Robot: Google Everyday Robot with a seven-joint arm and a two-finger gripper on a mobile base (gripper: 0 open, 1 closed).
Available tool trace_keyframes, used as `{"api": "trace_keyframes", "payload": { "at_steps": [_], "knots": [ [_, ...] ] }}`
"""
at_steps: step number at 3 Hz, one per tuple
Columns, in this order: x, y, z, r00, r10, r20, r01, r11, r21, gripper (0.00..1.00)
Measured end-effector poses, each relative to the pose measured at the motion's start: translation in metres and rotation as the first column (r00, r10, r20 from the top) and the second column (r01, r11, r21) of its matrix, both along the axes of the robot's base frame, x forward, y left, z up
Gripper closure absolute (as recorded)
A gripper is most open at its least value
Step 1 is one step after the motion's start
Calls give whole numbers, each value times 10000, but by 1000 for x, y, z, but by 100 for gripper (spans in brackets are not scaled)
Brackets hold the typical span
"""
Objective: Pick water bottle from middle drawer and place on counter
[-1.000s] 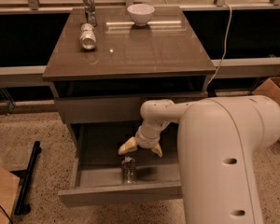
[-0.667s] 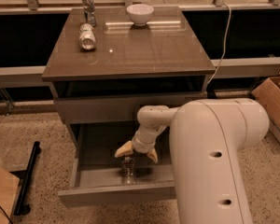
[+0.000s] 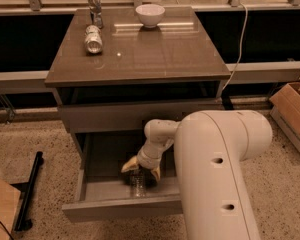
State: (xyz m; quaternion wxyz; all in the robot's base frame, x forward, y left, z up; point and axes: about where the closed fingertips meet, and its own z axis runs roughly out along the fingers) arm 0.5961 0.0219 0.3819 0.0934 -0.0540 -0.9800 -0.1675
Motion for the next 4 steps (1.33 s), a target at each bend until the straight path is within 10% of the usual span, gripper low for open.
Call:
{"api": "trace_keyframes", "payload": {
  "at_steps": [4],
  "knots": [
    [4, 0, 21, 9990, -371, -234, 379, 9986, 366, 100]
  ]
}}
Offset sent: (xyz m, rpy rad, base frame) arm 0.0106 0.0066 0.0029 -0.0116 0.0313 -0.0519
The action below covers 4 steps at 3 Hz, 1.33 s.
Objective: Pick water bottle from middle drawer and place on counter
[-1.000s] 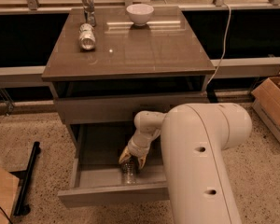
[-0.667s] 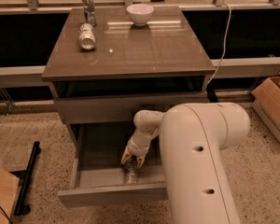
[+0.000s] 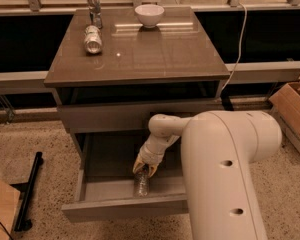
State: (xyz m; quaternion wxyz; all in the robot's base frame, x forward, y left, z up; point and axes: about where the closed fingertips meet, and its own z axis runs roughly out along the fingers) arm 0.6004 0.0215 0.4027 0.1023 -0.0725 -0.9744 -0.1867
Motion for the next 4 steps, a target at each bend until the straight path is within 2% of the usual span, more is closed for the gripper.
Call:
{"api": "trace_keyframes", "payload": {
  "at_steps": [1, 2, 3, 4],
  "knots": [
    [-3, -18, 34, 9993, 145, 332, -171, 9967, 789, 100],
    [-13, -51, 83, 9955, 583, 752, -701, 9838, 1650, 100],
    [-41, -108, 152, 9891, 963, 1115, -1159, 9758, 1855, 100],
    [-62, -141, 204, 9855, 960, 1398, -1152, 9840, 1359, 100]
  ]
}}
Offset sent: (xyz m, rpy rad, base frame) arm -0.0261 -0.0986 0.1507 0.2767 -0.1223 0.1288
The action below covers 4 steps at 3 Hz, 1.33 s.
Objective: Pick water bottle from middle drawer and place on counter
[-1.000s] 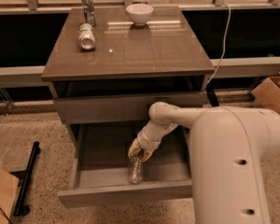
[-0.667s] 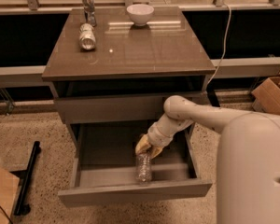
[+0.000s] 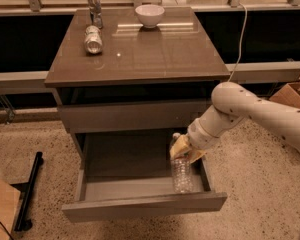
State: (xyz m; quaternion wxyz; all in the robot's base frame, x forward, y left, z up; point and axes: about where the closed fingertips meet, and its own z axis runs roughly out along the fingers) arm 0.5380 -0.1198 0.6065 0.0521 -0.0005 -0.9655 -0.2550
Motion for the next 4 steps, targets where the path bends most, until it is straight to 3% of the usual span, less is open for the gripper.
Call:
{"api": "trace_keyframes", "payload": {
  "at_steps": [1, 2, 3, 4],
  "knots": [
    [-4, -29, 64, 9972, 217, 714, -146, 9951, -980, 100],
    [15, -52, 135, 9833, 678, 1690, -254, 9700, -2417, 100],
    [66, -75, 224, 9461, 1609, 2812, -194, 8945, -4467, 100],
    [113, -83, 287, 9013, 2189, 3737, 196, 8413, -5402, 100]
  ]
}}
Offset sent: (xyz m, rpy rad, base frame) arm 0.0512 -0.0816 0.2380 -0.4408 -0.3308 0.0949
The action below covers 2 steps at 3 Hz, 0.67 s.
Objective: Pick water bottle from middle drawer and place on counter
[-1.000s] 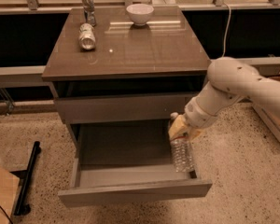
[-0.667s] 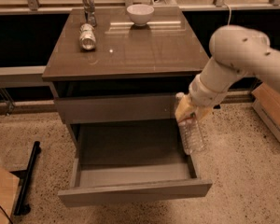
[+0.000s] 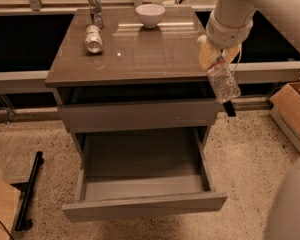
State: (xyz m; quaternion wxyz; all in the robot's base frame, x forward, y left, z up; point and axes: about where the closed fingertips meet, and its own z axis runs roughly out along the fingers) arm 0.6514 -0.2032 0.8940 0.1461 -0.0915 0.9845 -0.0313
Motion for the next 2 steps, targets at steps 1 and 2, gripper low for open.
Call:
{"api": "trace_keyframes", "payload": {
  "at_steps": [1, 2],
  "knots": [
    [48, 12, 22, 9968, 719, 340, -691, 9946, -771, 100],
    [63, 12, 47, 9923, 730, 997, -661, 9953, -709, 100]
  ]
}}
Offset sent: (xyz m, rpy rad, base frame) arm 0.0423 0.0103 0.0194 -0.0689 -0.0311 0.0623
